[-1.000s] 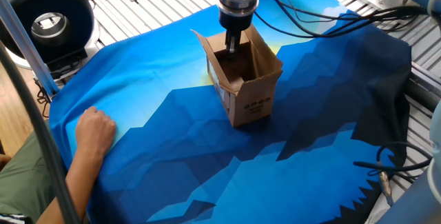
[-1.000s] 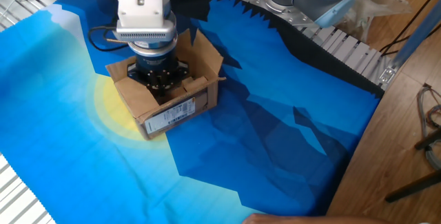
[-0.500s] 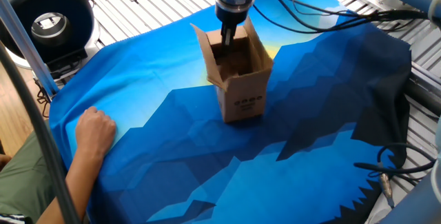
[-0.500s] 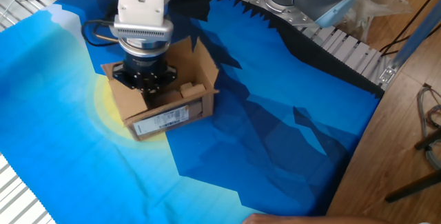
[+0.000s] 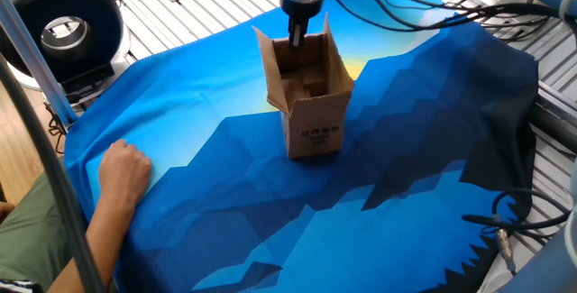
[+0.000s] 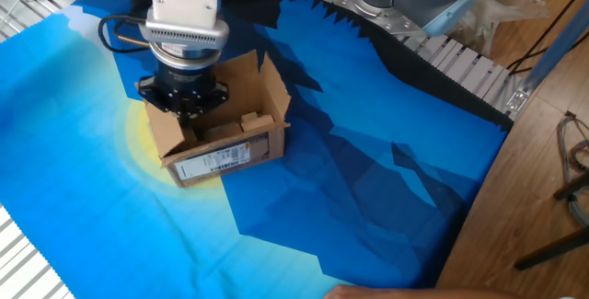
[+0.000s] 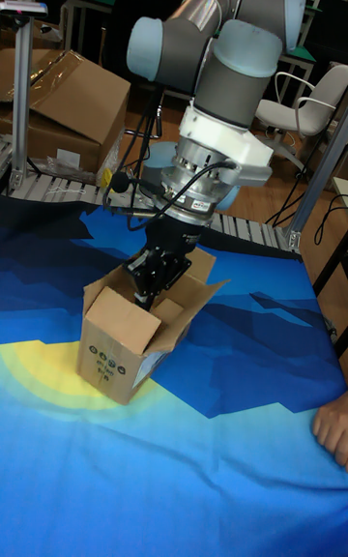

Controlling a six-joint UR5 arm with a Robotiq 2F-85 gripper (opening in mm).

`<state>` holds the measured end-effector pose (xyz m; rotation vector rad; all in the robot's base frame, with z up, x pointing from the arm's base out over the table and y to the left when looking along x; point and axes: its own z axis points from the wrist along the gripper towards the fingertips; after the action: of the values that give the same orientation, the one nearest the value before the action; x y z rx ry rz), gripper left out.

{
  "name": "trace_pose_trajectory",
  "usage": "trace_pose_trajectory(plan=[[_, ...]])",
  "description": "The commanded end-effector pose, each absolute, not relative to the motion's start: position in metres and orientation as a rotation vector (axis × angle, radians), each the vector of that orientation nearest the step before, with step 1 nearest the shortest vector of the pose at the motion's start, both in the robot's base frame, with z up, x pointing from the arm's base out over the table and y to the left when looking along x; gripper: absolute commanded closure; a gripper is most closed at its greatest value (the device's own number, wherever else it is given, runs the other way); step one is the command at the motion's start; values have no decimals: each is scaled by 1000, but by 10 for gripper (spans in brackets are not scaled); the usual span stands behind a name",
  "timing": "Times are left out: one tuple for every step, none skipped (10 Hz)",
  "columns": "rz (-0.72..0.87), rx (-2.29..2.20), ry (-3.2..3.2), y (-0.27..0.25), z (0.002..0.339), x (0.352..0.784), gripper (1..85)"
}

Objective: Open a box

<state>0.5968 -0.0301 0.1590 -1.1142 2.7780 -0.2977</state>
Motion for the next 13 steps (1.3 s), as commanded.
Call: trace_pose_trajectory(plan=[[-375, -1159, 2761, -41, 172, 605, 843], [-447, -1202, 2732, -50, 176, 612, 843], [-523, -1242, 2707, -59, 181, 618, 843], [-553, -1265, 2681, -62, 183, 623, 843], [-584, -1289, 2650, -64, 184, 630, 843], [-622, -1313, 2619, -68, 186, 636, 843], [-631, -1321, 2603, -67, 186, 640, 843], [-637, -1336, 2562, -65, 187, 648, 843], [-595, -1334, 2514, -54, 183, 658, 843], [-503, -1310, 2478, -36, 175, 664, 843], [-476, -1291, 2443, -30, 169, 670, 843], [-462, -1279, 2428, -27, 164, 673, 843], [-472, -1277, 2432, -30, 160, 672, 843]])
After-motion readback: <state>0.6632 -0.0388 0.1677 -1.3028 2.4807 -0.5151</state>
